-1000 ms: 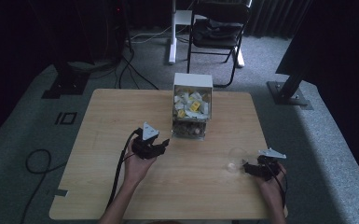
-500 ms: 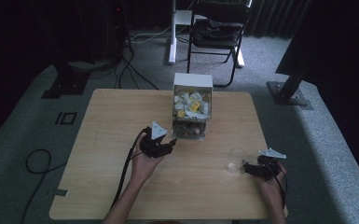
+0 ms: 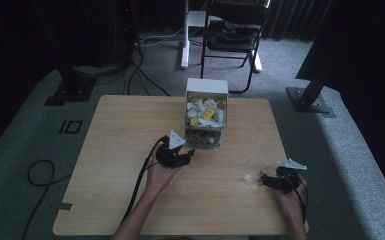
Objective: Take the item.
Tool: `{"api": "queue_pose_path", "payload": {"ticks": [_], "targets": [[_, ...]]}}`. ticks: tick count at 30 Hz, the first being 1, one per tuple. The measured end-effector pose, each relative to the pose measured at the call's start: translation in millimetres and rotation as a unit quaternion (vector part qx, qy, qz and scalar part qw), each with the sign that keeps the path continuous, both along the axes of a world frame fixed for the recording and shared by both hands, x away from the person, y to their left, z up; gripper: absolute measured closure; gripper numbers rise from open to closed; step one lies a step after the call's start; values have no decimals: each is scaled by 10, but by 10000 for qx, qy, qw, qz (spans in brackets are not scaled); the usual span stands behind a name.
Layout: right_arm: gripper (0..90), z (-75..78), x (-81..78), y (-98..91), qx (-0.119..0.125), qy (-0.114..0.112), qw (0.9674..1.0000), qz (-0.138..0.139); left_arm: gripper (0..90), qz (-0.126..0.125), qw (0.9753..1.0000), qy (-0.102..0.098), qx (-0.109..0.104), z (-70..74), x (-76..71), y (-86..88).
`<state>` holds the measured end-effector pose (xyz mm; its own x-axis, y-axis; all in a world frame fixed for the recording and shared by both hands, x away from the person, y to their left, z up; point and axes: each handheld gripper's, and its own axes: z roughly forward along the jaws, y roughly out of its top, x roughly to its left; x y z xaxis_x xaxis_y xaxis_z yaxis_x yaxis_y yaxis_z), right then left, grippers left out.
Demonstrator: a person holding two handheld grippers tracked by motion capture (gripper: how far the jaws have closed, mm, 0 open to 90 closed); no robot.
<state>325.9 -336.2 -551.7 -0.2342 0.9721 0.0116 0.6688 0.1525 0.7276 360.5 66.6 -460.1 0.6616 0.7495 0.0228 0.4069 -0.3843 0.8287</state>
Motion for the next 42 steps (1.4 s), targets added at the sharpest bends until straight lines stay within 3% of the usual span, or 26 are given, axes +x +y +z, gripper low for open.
{"api": "queue_pose_path", "payload": {"ticks": [13, 24, 29, 33, 42], "targets": [[147, 0, 0, 1, 9, 2, 10000, -4, 460, -137, 9999, 49, -32, 20, 131, -113], [147, 0, 1, 0, 3, 1, 10000, 4, 436, -180, 9998, 108, -58, -98, 250, -137], [146, 0, 1, 0, 4, 1, 10000, 1, 426, -257, 9996, -15, 102, -165, 292, -208], [146, 0, 1, 0, 5, 0, 10000, 2, 425, -312, 9994, -48, 115, -196, 326, -254], [144, 0, 2, 1, 5, 3, 10000, 19, 428, -288, 9995, 52, 142, -276, 392, -295]]}}
